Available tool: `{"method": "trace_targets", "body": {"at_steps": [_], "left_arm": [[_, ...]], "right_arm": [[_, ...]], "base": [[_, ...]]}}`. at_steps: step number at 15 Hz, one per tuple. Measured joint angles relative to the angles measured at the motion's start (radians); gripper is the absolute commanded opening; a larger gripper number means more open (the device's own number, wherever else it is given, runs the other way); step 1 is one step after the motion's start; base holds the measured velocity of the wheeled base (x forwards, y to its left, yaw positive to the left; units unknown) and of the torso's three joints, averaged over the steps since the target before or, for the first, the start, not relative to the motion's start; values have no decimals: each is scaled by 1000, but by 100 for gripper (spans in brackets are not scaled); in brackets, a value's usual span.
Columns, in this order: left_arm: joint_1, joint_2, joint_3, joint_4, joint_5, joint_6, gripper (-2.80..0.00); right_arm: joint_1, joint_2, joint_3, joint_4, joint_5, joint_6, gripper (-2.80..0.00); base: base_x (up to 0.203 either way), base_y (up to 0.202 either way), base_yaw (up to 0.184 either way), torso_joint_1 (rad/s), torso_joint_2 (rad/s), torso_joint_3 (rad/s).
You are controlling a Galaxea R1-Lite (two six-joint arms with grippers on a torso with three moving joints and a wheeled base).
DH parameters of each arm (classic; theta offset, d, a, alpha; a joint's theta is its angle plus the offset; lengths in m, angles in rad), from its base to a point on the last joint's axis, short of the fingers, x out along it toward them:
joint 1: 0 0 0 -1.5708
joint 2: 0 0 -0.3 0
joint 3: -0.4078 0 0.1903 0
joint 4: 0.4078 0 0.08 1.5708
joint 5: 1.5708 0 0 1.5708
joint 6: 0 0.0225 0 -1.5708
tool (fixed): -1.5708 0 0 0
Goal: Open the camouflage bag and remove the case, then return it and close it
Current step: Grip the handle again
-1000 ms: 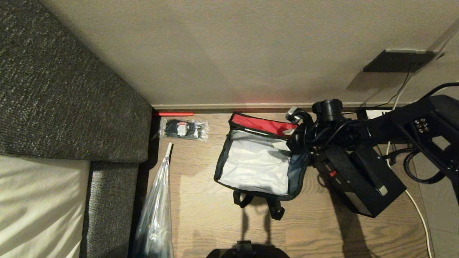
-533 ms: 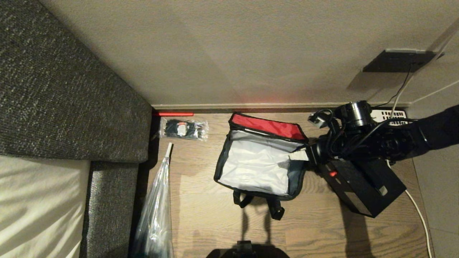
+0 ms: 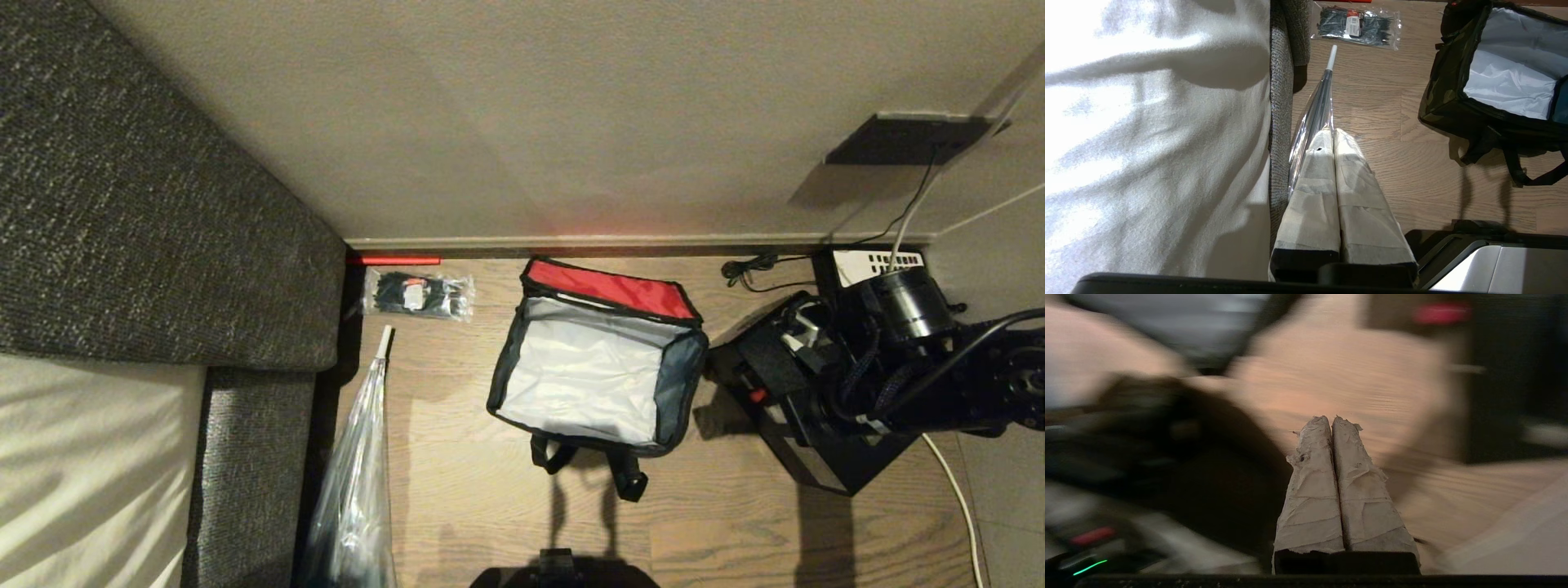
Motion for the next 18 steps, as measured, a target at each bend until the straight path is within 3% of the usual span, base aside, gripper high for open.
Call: {"method": "trace_targets", "body": {"at_steps": [1, 2, 5, 7, 10, 12, 15, 18], "left_arm": [[0, 0, 0, 0, 0, 0, -280], [0, 0, 0, 0, 0, 0, -280], [0, 0, 0, 0, 0, 0, -280], [0, 0, 0, 0, 0, 0, -280], [-1, 0, 0, 0, 0, 0, -280], [0, 0, 0, 0, 0, 0, -280], [0, 0, 0, 0, 0, 0, -280], [0, 0, 0, 0, 0, -1, -280]], "right_arm": [[-28, 2, 1, -6, -79, -33, -280], [-61, 13, -1, -13, -126, -77, 0], [-158, 78, -8, -63, -159, -255, 0], [-203, 140, -15, -120, -220, -391, 0], [-220, 226, 6, -295, -250, -460, 0], [-223, 254, 39, -388, -267, -565, 0], [-224, 258, 93, -535, -373, -793, 0], [-224, 204, 192, -651, -498, -937, 0]], "base": [[0, 0, 0, 0, 0, 0], [0, 0, 0, 0, 0, 0], [0, 0, 0, 0, 0, 0], [0, 0, 0, 0, 0, 0], [0, 0, 0, 0, 0, 0], [0, 0, 0, 0, 0, 0], [0, 0, 0, 0, 0, 0], [0, 0, 0, 0, 0, 0]]}}
